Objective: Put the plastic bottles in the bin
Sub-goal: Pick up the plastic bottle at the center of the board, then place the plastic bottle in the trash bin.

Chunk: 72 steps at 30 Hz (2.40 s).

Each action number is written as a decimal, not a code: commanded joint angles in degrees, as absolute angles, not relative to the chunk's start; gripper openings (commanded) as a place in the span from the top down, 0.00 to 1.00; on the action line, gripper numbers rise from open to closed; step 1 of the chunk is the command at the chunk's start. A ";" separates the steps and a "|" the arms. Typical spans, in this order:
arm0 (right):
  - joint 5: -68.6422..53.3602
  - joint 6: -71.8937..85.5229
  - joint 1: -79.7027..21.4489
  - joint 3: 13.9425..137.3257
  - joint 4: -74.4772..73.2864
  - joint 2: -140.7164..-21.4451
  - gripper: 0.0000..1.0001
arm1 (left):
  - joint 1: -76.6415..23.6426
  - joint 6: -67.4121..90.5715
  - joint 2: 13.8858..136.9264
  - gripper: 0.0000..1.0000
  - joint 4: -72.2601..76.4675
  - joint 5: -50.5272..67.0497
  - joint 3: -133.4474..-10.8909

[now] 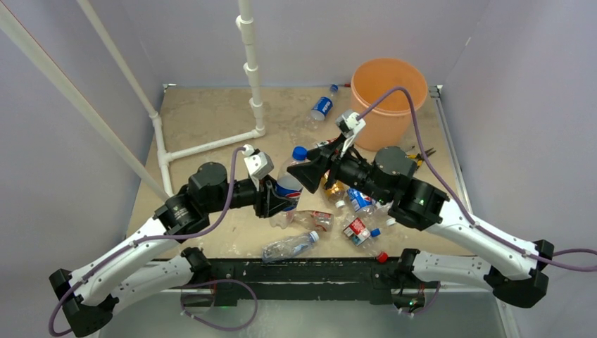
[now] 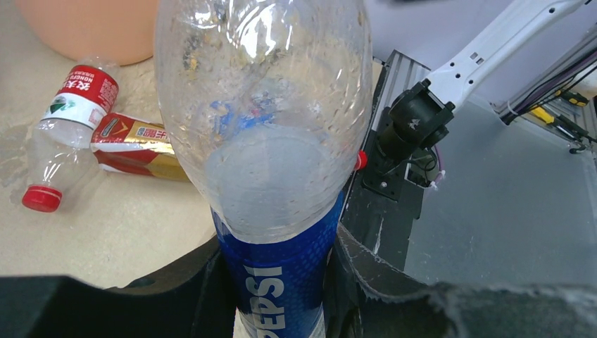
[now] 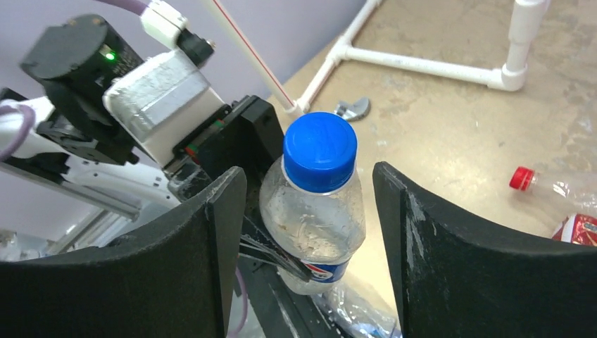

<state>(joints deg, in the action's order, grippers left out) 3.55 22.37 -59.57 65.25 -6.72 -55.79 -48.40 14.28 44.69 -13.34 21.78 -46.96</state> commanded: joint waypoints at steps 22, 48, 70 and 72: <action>-7.48 24.98 -52.21 64.94 -1.05 -59.43 0.50 | -48.54 13.36 44.99 0.85 -9.24 24.10 -47.90; 21.54 12.61 -51.59 61.48 2.60 -33.51 1.00 | -48.55 20.73 25.17 0.01 2.93 3.08 -39.04; 44.61 -0.64 -36.18 88.73 12.77 -69.74 1.00 | -48.55 34.09 27.76 0.07 8.73 -2.06 -32.41; 44.89 -0.49 -33.61 88.55 13.84 -70.80 1.00 | -48.52 34.97 27.54 0.07 8.70 -2.48 -31.88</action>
<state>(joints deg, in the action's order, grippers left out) 44.07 -2.87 -38.72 86.06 13.28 -69.23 -48.40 31.55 28.25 6.46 0.27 -33.08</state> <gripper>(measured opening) 0.373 0.930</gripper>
